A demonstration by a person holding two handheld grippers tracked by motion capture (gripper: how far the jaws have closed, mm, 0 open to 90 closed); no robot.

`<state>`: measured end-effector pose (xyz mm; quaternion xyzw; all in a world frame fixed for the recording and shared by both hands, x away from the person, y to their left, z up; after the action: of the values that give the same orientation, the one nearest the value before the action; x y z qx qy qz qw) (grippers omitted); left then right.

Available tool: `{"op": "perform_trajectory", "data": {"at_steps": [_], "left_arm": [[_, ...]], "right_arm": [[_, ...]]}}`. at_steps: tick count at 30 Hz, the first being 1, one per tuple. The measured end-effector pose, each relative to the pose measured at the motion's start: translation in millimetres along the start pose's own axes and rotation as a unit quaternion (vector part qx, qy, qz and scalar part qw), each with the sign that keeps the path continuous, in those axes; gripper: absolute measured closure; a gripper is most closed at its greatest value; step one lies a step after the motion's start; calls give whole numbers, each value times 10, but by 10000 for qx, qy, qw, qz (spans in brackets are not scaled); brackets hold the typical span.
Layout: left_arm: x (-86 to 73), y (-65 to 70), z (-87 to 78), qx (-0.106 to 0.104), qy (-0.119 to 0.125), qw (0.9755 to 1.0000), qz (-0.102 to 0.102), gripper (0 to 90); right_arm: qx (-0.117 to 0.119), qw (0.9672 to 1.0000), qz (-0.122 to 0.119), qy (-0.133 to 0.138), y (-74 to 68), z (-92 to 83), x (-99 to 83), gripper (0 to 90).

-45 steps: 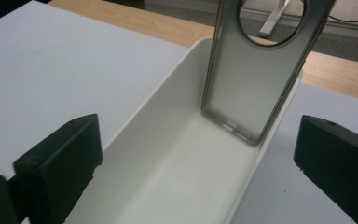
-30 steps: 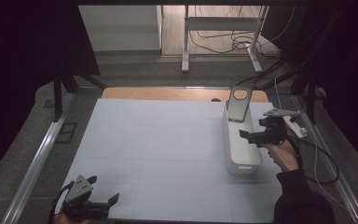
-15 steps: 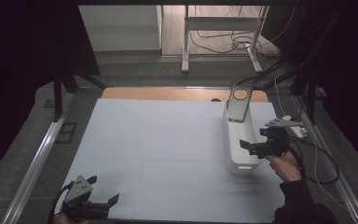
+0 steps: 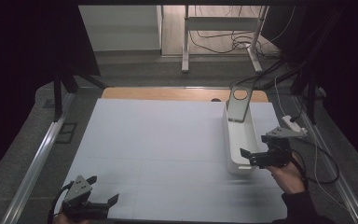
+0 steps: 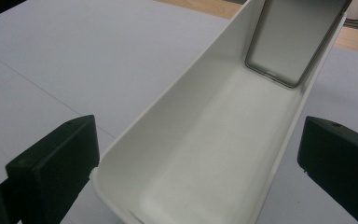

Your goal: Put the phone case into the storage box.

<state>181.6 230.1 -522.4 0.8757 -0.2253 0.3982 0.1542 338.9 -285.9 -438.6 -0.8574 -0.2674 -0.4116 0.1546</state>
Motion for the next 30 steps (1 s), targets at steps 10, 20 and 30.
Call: {"op": "perform_trajectory", "data": {"at_steps": [10, 20, 30], "left_arm": [[-1, 1, -5, 21, 29, 10000, -9, 0], [-1, 4, -17, 93, 39, 9999, -9, 0], [-4, -6, -24, 133, 46, 9999, -22, 0]], "right_arm": [[3, 10000, 39, -17, -54, -203, -166, 0], [-75, 9999, 71, 45, -79, -399, -353, 0], [-119, 9997, 214, 38, -93, -529, -569, 0]]}}
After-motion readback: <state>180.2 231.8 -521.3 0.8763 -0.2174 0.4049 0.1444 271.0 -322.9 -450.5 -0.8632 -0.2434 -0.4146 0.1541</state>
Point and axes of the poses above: each handheld gripper's, and its own axes: z roughly forward along the jaws, x roughly out of its top, y roughly to its right, the point moved 3 cm from there along z, roughly forward along the jaws, and after that the axes turned 2 degrees about -y, right-handed, at the moved point
